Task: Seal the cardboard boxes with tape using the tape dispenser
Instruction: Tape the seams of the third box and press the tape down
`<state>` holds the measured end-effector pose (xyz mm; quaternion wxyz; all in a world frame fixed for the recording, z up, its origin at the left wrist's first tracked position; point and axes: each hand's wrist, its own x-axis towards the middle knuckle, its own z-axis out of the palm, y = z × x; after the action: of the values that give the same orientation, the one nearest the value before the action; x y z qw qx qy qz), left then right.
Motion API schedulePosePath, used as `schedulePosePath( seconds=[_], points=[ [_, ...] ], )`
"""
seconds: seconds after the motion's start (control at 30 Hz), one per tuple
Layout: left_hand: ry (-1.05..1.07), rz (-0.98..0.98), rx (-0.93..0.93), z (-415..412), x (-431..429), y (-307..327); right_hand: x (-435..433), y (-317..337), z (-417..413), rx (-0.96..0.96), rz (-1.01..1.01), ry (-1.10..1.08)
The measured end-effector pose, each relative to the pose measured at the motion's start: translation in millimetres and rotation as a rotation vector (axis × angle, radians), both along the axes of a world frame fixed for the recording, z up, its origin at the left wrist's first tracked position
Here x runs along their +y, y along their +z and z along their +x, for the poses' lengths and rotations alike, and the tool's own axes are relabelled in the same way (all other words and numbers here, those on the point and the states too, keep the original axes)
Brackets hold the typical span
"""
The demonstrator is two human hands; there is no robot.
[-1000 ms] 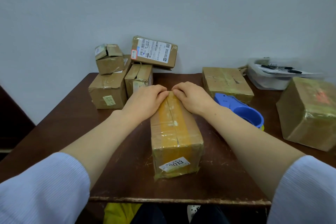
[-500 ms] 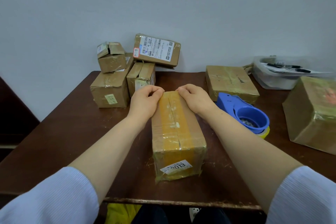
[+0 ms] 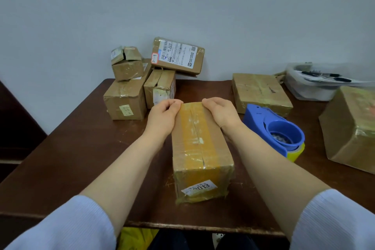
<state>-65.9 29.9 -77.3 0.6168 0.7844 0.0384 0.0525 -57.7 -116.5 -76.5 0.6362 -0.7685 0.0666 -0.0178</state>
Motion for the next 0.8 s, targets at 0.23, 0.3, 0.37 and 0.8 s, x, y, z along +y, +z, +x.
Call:
schedulePosePath(
  seconds=[0.23,0.3,0.37,0.8],
  points=[
    [-0.129,0.407,-0.065,7.5,5.9,22.7,-0.9,21.1,4.6,-0.037,-0.155,0.133],
    [-0.183,0.320,-0.055,4.4,4.2,20.9,3.1,16.8,3.8,-0.035,-0.181,0.193],
    [-0.183,0.242,-0.040,1.9,2.1,18.9,5.3,15.2,2.7,-0.008,-0.176,0.214],
    [-0.100,0.031,0.088,-0.7,5.5,7.5,0.4,-2.1,-3.7,0.022,0.164,0.090]
  ],
)
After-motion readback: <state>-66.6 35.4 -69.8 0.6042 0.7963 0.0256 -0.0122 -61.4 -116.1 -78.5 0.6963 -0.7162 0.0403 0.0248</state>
